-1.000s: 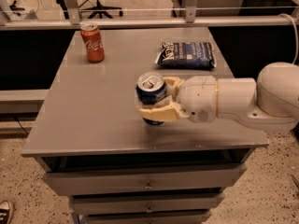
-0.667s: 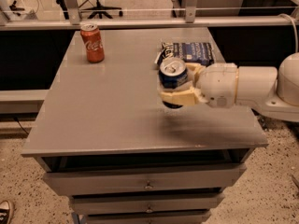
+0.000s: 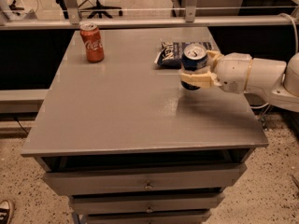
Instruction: Move pepsi can near blue chip bag
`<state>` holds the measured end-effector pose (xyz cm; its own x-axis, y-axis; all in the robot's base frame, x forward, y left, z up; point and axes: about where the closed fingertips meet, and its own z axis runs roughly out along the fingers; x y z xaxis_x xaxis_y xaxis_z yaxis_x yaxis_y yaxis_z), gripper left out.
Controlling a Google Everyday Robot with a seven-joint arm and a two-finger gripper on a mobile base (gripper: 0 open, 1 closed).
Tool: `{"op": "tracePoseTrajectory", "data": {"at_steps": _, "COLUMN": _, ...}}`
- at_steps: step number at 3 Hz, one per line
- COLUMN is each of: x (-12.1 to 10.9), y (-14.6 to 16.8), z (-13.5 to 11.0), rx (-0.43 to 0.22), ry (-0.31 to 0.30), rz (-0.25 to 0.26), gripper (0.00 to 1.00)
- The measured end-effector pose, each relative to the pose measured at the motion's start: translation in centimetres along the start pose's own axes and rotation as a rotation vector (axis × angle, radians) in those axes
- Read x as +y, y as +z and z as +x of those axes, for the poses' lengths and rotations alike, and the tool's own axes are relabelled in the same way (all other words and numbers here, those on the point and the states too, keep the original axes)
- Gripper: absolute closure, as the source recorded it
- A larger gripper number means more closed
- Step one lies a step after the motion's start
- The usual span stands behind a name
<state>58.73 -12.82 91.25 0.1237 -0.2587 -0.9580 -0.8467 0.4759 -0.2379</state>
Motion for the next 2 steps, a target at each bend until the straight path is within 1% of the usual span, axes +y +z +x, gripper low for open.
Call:
{"op": "tracePoseTrajectory", "data": {"at_steps": 1, "x": -3.2, "y": -0.9, "z": 1.8, "rx": 0.018, "ry": 0.008, "rz": 0.067, "gripper": 1.0}}
{"op": "tracePoseTrajectory", "data": {"at_steps": 2, "x": -5.6, "y": -2.9, "z": 2.8, "rx": 0.035, "ry": 0.012, "rz": 0.135, "gripper": 1.0}}
